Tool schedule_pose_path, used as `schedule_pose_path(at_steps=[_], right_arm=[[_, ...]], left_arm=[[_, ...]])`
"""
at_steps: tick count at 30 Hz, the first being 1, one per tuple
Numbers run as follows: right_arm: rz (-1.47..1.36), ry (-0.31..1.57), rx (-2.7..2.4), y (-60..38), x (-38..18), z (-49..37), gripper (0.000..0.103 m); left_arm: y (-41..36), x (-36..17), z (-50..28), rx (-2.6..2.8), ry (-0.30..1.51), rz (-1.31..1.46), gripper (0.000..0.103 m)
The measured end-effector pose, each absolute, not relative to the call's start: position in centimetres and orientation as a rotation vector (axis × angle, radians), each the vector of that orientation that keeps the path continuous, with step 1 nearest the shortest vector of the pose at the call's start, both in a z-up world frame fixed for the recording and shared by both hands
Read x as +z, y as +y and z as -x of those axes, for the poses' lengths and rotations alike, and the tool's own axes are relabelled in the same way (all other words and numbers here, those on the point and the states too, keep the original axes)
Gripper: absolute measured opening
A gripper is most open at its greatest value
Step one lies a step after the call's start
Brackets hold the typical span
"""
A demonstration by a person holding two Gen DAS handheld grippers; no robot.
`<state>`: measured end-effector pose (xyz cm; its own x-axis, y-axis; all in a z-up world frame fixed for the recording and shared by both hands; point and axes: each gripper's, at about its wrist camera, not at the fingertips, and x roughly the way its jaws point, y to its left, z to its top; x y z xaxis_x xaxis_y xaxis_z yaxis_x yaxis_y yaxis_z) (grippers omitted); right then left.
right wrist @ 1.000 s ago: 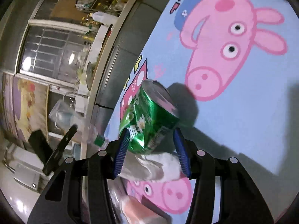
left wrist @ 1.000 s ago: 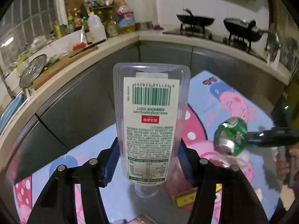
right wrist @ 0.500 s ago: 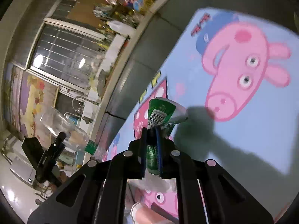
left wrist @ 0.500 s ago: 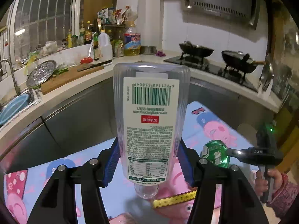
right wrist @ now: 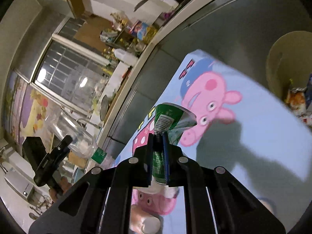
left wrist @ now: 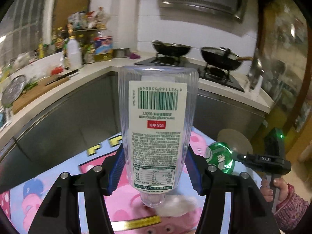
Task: Collect trash
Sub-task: 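Carry the bottle in left tool and can in right tool to the bin, then open left tool over the bin while right tool releases the can into it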
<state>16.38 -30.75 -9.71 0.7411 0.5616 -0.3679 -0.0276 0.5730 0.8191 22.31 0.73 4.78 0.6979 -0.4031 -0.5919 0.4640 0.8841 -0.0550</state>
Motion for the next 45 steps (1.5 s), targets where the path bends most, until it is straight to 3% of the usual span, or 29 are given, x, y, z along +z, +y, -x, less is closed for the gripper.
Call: schedule_pose_path(at_steps=[21, 29, 30, 31, 32, 33, 35, 45], right_arm=[[-0.896, 0.567, 0.092, -50.4, -10.7, -13.3, 0.009], [-0.876, 0.595, 0.02, -54.1, -12.8, -13.9, 0.009], [-0.867, 0.603, 0.015, -54.1, -13.1, -14.2, 0.009], [-0.848, 0.611, 0.009, -53.9, -13.3, -14.3, 0.009], [-0.797, 0.626, -0.001, -53.5, -13.4, -14.7, 0.012], [-0.763, 0.639, -0.006, -52.9, -13.5, -14.9, 0.013], [-0.729, 0.67, -0.012, -52.3, -13.8, -15.5, 0.032], [-0.71, 0.609, 0.0, -50.0, -12.4, -14.2, 0.032]], left_arm=[[-27.4, 0.8, -26.4, -0.824, 0.703, -0.153, 0.059], [-35.5, -3.7, -27.8, -0.897, 0.745, -0.159, 0.062], [-36.1, -4.3, -27.9, -0.896, 0.757, -0.165, 0.062], [-36.8, -5.3, -28.0, -0.89, 0.776, -0.171, 0.07], [-37.4, -6.2, -28.1, -0.873, 0.788, -0.176, 0.091], [-37.5, -6.7, -28.1, -0.849, 0.783, -0.176, 0.096], [-37.7, -7.2, -28.2, -0.832, 0.776, -0.18, 0.094], [-32.3, -3.4, -26.5, -0.786, 0.717, -0.098, 0.089]])
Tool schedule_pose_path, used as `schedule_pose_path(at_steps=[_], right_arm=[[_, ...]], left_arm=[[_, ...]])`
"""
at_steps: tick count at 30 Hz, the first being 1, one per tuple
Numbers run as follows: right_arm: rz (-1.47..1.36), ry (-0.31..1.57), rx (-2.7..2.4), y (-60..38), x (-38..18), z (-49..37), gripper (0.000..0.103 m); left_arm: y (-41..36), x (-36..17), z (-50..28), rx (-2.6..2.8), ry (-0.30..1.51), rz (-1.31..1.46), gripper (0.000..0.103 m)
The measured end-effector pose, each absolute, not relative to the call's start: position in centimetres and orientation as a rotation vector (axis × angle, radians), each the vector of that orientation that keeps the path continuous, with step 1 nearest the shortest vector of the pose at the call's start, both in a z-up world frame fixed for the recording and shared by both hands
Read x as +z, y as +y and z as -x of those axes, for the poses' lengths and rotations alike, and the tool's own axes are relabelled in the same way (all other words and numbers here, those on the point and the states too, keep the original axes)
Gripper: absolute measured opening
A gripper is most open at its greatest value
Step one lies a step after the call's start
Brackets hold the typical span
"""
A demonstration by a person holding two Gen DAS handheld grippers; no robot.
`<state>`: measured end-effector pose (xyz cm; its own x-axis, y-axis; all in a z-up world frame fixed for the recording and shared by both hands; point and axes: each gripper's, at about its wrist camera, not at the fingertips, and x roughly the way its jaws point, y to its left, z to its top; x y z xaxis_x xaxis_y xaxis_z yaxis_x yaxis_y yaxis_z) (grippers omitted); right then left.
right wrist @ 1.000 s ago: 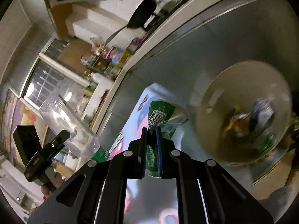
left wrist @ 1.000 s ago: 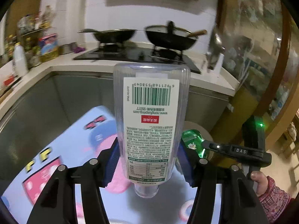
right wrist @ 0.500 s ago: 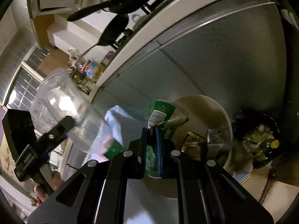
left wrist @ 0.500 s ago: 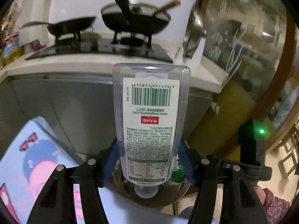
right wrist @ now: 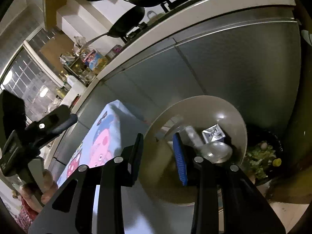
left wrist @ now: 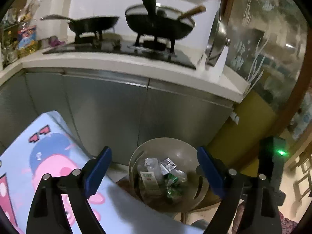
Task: Collect trash
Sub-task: 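Open left tool over the bin while right tool releases the can into it, then move left tool to the red-white packet while right tool approaches the white tissue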
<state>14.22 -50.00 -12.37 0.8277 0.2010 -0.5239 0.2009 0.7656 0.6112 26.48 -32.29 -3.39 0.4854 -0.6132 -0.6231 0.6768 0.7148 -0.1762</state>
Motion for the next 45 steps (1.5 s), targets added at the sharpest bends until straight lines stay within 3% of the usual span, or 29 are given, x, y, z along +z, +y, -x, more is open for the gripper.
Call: schedule_pose_path(at_steps=[14, 18, 30, 45], right_arm=[[-0.704, 0.522, 0.041, -42.4, -9.7, -6.5, 0.032], [-0.689, 0.523, 0.06, -40.0, -9.0, -5.2, 0.038], [-0.619, 0.564, 0.16, -33.1, -7.2, -5.3, 0.038], [-0.407, 0.754, 0.406, -18.6, -9.1, -9.8, 0.038]], left_arm=[[-21.7, -1.1, -16.5, -0.668, 0.543, -0.121, 0.089], [-19.0, -1.3, -15.3, -0.63, 0.545, -0.103, 0.089], [-9.9, -1.2, -13.7, -0.506, 0.523, -0.031, 0.089], [14.7, -4.1, -11.3, -0.098, 0.598, 0.181, 0.086]])
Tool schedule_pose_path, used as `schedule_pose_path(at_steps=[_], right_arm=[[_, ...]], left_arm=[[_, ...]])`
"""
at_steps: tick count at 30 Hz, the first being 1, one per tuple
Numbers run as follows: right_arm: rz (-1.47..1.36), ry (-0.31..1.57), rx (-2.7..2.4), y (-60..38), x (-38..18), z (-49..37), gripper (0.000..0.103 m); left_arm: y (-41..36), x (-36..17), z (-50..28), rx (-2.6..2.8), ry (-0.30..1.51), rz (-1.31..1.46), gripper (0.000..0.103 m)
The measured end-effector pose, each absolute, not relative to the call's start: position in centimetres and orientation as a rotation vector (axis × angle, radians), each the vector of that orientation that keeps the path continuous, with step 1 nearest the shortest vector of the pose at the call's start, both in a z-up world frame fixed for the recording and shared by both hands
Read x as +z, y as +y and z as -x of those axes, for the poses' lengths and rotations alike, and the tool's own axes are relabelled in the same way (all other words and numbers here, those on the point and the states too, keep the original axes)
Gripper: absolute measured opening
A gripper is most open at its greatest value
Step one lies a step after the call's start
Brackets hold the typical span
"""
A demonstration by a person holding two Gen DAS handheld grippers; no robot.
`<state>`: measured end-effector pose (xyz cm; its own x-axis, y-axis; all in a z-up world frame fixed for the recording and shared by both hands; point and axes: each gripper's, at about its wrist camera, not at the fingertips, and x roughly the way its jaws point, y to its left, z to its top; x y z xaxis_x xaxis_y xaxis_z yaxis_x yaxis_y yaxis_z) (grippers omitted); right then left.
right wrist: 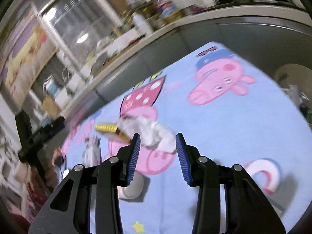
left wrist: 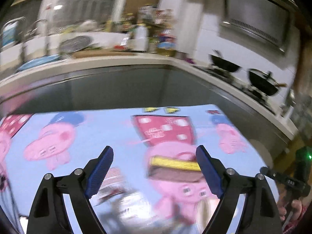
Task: Collect trash
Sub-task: 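Move left tool to the red-white packet while right tool approaches the white tissue, then close left tool on the red-white packet while right tool grasps the tissue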
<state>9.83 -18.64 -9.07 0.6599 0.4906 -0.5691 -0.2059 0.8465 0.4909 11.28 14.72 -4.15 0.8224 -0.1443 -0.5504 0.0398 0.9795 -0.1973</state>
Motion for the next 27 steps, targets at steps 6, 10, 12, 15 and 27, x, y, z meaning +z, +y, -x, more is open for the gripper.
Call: schedule_pose_path(at_steps=[6, 10, 12, 15, 27], right_arm=[[-0.249, 0.817, 0.463, -13.4, -10.2, -11.6, 0.052], [-0.103, 0.824, 0.453, -11.2, -10.5, -12.7, 0.059], [-0.038, 0.825, 0.434, -10.6, -10.9, -13.4, 0.064], [0.018, 0.848, 0.42, -10.3, -11.4, -14.6, 0.064], [0.105, 0.914, 0.39, -9.8, -14.1, -17.2, 0.055]], left_arm=[[22.1, -6.4, -9.7, 0.062, 0.627, 0.28, 0.086], [25.7, -8.3, -11.0, 0.089, 0.707, 0.383, 0.086], [26.0, -9.3, -11.8, 0.074, 0.745, 0.419, 0.086], [25.5, -10.7, -13.1, 0.019, 0.795, 0.46, 0.086], [21.7, -14.9, -16.4, -0.043, 0.962, 0.405, 0.028]])
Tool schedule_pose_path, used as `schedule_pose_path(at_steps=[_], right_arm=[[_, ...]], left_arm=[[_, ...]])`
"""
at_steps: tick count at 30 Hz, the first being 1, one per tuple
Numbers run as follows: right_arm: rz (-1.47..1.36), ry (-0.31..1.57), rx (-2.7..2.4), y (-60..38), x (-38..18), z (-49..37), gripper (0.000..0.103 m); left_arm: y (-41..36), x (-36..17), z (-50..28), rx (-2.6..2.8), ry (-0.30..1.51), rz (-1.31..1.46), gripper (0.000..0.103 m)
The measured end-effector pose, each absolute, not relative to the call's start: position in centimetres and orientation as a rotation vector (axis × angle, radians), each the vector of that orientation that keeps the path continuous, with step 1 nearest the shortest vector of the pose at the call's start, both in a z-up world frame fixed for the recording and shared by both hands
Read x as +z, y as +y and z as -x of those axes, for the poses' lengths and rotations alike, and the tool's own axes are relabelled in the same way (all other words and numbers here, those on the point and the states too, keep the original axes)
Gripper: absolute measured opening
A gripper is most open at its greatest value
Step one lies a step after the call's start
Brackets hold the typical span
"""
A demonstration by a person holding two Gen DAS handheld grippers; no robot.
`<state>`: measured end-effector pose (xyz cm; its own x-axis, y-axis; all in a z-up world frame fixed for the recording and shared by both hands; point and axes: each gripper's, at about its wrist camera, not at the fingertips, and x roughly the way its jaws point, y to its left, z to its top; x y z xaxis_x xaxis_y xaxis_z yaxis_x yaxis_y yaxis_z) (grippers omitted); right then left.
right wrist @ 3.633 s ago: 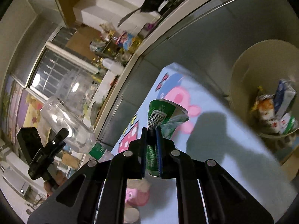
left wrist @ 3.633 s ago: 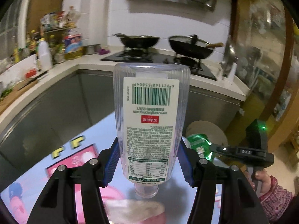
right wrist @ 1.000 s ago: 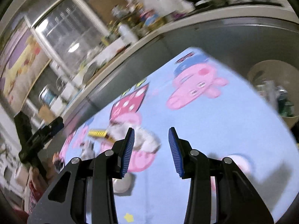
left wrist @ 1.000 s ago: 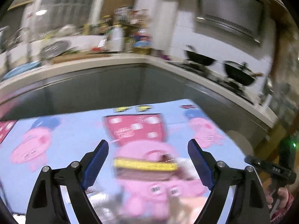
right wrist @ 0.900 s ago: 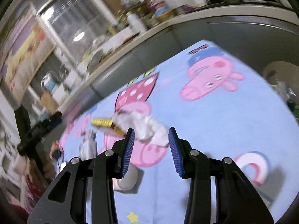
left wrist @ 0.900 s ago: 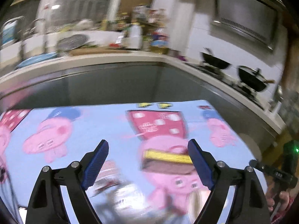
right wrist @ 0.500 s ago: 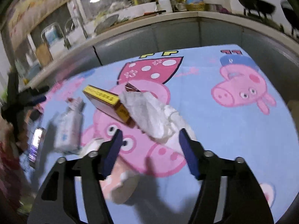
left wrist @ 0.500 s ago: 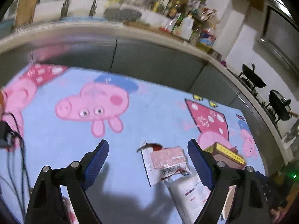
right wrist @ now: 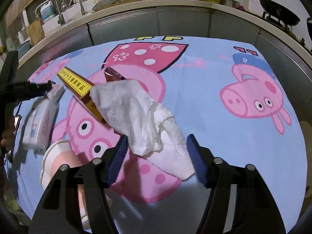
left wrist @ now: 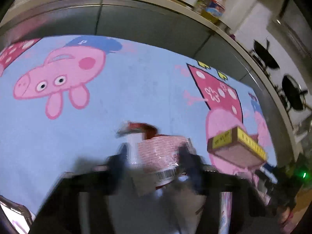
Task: Collect trash
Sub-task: 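Close left tool on the red-white packet while right tool grasps the tissue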
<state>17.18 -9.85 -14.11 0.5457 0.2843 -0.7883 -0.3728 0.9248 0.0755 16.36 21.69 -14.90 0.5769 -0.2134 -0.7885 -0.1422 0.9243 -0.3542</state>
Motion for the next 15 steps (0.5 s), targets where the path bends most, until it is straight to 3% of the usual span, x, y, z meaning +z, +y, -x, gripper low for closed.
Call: schedule_pose_path(at_steps=[1, 3, 4, 12, 15], right_arm=[[0.105, 0.916, 0.387, -9.9, -14.2, -17.2, 0.047], [0.105, 0.908, 0.371, -10.2, -14.3, -17.2, 0.028], [0.091, 0.912, 0.382, -10.4, -14.2, -17.2, 0.008], [-0.075, 0.83, 0.346, -14.1, -11.7, -16.3, 0.008], [-0.22, 0.816, 0.336, -16.6, -11.2, -15.7, 0.008]], left_arm=[[21.4, -15.3, -16.3, -0.055, 0.977, 0.402, 0.002], [21.5, -15.6, -15.9, -0.056, 0.972, 0.407, 0.0], [21.7, -15.6, -15.9, -0.049, 0.965, 0.408, 0.0], [23.0, -11.7, -14.3, -0.092, 0.873, 0.449, 0.001], [21.8, -11.3, -14.6, -0.106, 0.922, 0.432, 0.034]])
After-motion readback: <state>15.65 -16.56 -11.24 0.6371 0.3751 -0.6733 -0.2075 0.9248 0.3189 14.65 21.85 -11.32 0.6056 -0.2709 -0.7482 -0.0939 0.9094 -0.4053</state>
